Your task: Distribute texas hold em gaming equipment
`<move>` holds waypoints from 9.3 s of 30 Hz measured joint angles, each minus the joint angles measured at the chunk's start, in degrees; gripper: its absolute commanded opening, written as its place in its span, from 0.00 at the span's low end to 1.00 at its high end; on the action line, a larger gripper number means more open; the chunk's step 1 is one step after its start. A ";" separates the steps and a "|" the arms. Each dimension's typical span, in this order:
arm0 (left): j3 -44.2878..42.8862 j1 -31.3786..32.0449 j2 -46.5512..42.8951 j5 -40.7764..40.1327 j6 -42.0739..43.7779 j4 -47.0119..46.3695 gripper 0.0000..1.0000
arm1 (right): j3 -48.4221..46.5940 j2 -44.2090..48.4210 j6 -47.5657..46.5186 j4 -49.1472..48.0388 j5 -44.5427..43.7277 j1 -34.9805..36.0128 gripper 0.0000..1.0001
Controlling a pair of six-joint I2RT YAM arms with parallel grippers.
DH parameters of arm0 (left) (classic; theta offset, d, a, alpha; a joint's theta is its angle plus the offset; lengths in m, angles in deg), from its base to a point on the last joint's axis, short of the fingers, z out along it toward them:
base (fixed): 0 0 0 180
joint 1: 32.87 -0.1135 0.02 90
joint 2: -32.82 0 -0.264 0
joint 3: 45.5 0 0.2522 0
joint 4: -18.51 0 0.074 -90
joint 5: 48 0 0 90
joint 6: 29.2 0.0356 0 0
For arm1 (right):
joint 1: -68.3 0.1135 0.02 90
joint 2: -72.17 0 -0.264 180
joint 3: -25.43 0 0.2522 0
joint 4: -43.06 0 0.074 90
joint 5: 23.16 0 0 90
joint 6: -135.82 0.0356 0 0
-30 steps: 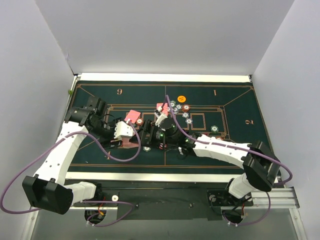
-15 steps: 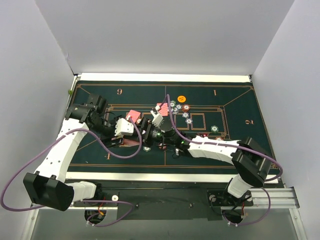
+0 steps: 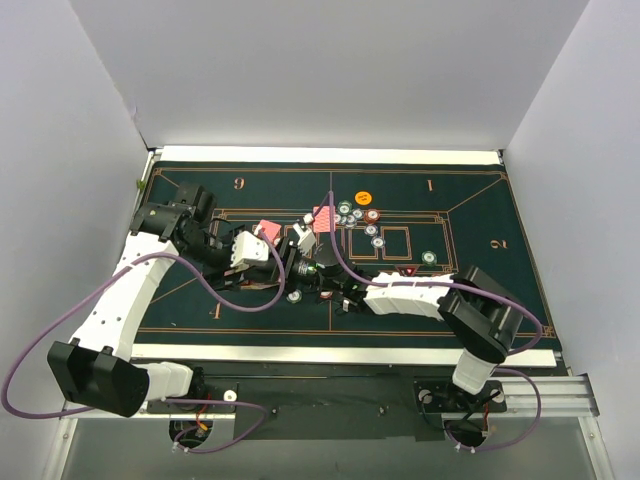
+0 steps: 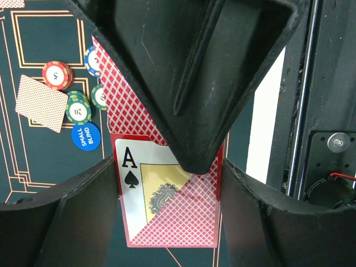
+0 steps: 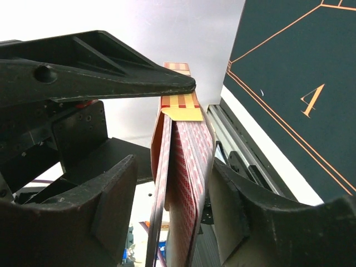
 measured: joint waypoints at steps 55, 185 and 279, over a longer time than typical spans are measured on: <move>2.99 -3.91 -1.05 7.48 -1.75 -3.10 0.81 | 3.52 -1.16 8.00 -13.53 2.78 -2.29 0.08; 12.00 -4.52 -4.11 15.13 -7.06 -6.64 0.36 | -19.65 4.33 -15.63 47.93 -0.66 0.07 0.47; 13.84 -9.40 -3.50 31.30 -11.80 -13.53 0.00 | -19.37 18.25 -17.07 61.88 4.74 -8.68 0.52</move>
